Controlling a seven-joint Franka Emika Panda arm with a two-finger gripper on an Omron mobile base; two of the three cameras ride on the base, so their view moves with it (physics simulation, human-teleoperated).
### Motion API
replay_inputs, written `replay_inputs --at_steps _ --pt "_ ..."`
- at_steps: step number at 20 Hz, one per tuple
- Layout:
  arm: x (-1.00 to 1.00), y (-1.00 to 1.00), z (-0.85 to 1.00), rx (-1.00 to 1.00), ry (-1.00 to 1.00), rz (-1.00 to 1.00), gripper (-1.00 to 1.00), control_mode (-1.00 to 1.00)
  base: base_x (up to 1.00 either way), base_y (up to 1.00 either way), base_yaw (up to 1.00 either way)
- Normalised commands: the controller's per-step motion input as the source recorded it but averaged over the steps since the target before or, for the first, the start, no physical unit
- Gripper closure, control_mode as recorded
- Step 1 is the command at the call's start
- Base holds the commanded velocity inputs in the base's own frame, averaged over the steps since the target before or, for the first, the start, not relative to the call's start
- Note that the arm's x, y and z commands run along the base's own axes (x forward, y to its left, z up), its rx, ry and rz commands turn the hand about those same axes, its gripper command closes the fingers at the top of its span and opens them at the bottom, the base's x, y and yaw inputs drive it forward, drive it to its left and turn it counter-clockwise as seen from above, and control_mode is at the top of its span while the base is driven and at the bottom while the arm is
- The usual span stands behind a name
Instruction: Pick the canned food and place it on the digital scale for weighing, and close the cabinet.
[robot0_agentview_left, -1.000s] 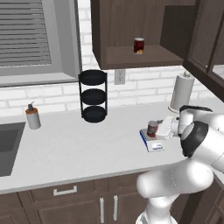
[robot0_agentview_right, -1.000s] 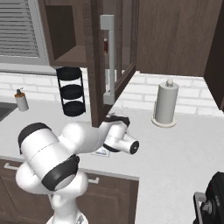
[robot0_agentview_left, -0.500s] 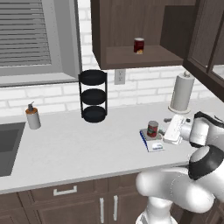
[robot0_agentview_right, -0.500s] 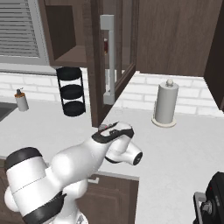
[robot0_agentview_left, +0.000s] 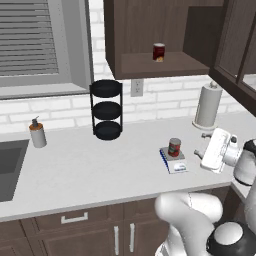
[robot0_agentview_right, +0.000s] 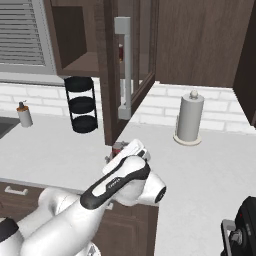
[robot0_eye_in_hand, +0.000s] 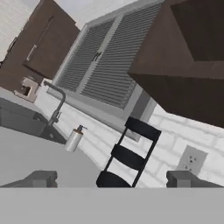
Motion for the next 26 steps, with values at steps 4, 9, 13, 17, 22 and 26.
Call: replay_inputs --at_steps 4,9,13,17,22,26 --pt "-0.46 -0.12 0.51 -0.12 -0.14 0.0 -1.0 -1.0 0.0 0.0 0.0" --pt "-0.48 -0.19 0.36 -0.12 -0.09 0.0 -1.0 -1.0 0.0 0.0 0.0" --pt "-0.64 -0.41 0.07 -0.09 -0.11 0.0 -1.0 -1.0 0.0 0.0 0.0" --pt "-0.49 -0.53 0.19 -0.08 -0.12 0.0 -1.0 -1.0 0.0 0.0 0.0" --pt "-0.12 -0.38 0.37 -0.08 -0.05 -0.11 -1.0 -1.0 0.0 0.0 0.0" --pt "-0.01 -0.34 0.12 0.0 0.01 -0.43 -1.0 -1.0 0.0 0.0 0.0"
